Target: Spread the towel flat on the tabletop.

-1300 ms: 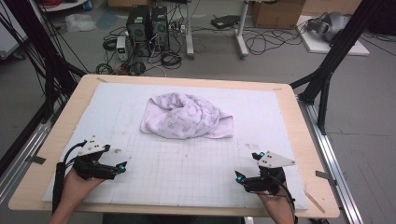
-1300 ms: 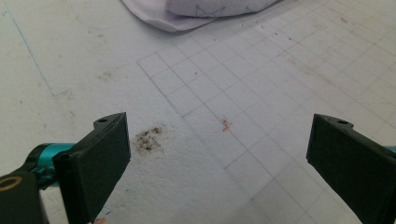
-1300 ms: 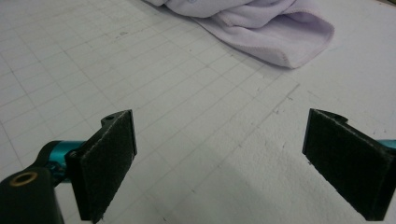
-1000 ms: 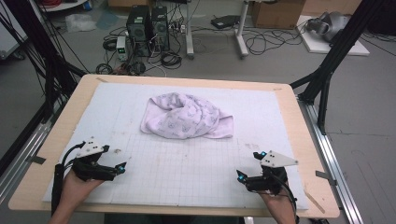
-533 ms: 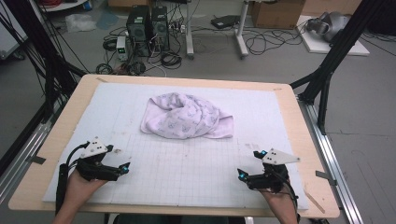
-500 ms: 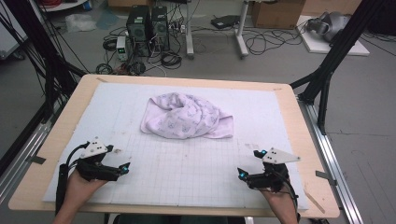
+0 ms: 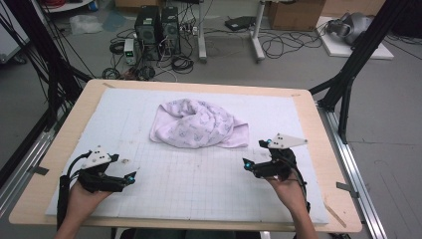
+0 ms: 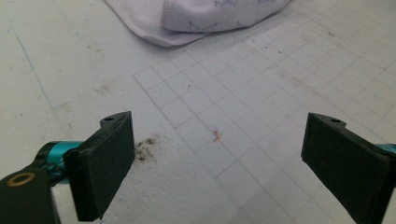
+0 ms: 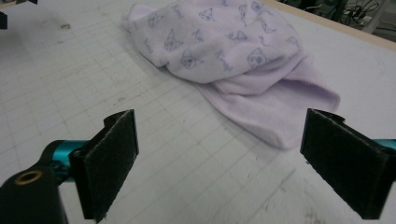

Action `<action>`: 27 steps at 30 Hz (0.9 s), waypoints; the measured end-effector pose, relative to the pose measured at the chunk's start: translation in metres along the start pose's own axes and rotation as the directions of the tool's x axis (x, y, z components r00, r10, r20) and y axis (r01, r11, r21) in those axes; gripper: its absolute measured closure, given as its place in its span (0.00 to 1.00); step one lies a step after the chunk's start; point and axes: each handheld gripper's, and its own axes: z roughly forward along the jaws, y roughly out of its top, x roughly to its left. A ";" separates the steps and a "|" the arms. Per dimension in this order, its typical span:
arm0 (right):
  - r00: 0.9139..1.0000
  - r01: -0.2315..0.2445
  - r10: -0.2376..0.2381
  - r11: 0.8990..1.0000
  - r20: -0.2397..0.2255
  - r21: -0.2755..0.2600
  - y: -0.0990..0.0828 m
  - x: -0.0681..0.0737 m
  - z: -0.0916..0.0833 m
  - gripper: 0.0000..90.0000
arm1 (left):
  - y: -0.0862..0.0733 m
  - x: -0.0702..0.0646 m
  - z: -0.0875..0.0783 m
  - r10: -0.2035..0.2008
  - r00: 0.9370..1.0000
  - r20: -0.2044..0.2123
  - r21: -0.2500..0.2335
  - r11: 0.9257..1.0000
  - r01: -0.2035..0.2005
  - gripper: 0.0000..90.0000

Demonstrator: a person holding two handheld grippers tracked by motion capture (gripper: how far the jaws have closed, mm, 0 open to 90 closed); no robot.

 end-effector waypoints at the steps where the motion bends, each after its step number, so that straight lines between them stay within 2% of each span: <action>1: 1.000 0.009 -0.009 1.000 -0.007 0.005 0.005 -0.002 0.003 0.17 | 0.000 0.000 0.000 0.000 1.000 0.000 0.000 1.000 0.000 0.14; 3: 1.000 0.021 -0.021 1.000 -0.011 0.017 0.014 -0.003 0.008 0.17 | 0.006 0.001 0.002 0.002 1.000 0.019 -0.013 1.000 -0.002 0.16; 6: 0.999 0.046 -0.045 0.998 -0.021 0.032 0.026 -0.005 0.017 0.19 | 0.011 0.000 0.004 0.012 1.000 0.023 -0.014 1.000 -0.011 0.21; 8: 0.998 0.061 -0.060 0.998 -0.036 0.029 0.034 -0.008 0.022 0.23 | 0.016 0.000 0.005 0.016 0.999 0.035 -0.017 1.000 -0.016 0.27; 9: 0.998 0.061 -0.060 0.998 -0.036 0.029 0.034 -0.008 0.022 0.23 | 0.019 0.000 0.006 0.019 0.999 0.041 -0.017 1.000 -0.018 0.27; 10: 0.997 0.062 -0.061 0.997 -0.044 0.034 0.043 -0.012 0.030 0.23 | 0.023 0.002 0.008 0.026 0.999 0.044 -0.013 1.000 -0.026 0.29; 12: 0.997 0.063 -0.061 0.997 -0.055 0.037 0.049 -0.015 0.037 0.25 | 0.029 0.004 0.012 0.027 0.999 0.046 -0.005 1.000 -0.027 0.31; 16: 0.994 0.084 -0.081 0.995 -0.068 0.053 0.060 -0.016 0.049 0.27 | 0.047 0.009 0.022 0.040 0.996 0.078 -0.002 0.999 -0.040 0.33; 18: 0.992 0.099 -0.093 0.993 -0.084 0.063 0.068 -0.018 0.061 0.29 | 0.057 0.011 0.029 0.047 0.995 0.092 -0.001 0.999 -0.047 0.37; 20: 0.992 0.102 -0.096 0.993 -0.087 0.065 0.069 -0.019 0.065 0.30 | 0.068 0.014 0.036 0.052 0.993 0.103 -0.003 0.999 -0.052 0.37; 21: 0.991 0.106 -0.098 0.991 -0.095 0.084 0.072 -0.021 0.073 0.31 | 0.078 0.015 0.046 0.060 0.992 0.113 -0.002 0.998 -0.060 0.38; 22: 0.991 0.106 -0.098 0.991 -0.095 0.084 0.072 -0.021 0.073 0.31 | 0.078 0.015 0.046 0.060 0.992 0.113 -0.002 0.998 -0.060 0.39; 24: 0.992 0.087 -0.076 0.991 -0.101 0.105 0.072 -0.024 0.082 0.32 | 0.086 0.015 0.057 0.063 0.990 0.128 0.005 0.998 -0.065 0.40; 26: 0.992 0.089 -0.078 0.990 -0.099 0.106 0.071 -0.026 0.085 0.34 | 0.092 0.015 0.068 0.071 0.989 0.128 0.006 0.997 -0.072 0.42; 27: 0.993 0.081 -0.071 0.991 -0.098 0.110 0.069 -0.030 0.091 0.37 | 0.094 0.016 0.073 0.071 0.988 0.134 0.007 0.997 -0.073 0.46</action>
